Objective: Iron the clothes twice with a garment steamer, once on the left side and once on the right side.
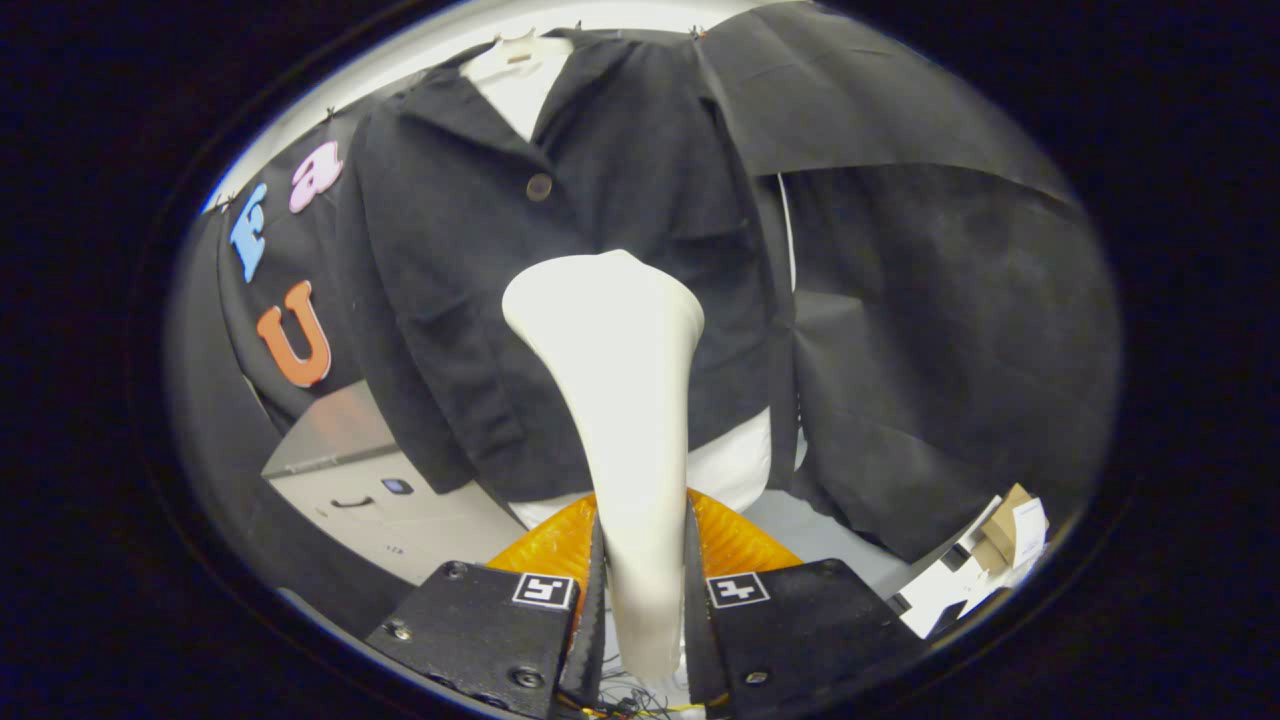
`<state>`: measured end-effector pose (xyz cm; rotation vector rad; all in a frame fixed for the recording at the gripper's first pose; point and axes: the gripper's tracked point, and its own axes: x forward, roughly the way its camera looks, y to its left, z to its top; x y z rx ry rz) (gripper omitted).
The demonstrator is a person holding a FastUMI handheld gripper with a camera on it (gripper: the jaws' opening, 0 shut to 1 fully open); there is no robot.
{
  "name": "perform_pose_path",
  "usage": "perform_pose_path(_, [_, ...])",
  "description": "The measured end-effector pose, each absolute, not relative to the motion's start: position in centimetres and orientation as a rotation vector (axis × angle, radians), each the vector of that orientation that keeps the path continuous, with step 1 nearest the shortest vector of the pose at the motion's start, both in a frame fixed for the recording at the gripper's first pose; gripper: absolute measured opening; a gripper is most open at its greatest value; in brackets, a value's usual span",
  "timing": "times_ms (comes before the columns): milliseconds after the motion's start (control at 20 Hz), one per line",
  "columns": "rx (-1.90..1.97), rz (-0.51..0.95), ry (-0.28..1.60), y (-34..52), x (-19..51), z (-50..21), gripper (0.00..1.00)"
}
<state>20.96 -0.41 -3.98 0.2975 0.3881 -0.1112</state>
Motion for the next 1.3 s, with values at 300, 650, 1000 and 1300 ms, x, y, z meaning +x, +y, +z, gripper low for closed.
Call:
perform_pose_path(300, [0.319,-0.128,0.208,-5.9,21.2,7.5,0.35])
perform_pose_path(650, [0.318,-0.09,0.058,-10.9,25.0,18.9,0.35])
perform_pose_path(1000, [0.296,-0.006,-0.007,-10.8,30.7,25.6,0.35])
perform_pose_path(1300, [0.252,0.002,0.002,-9.8,34.2,27.1,0.35])
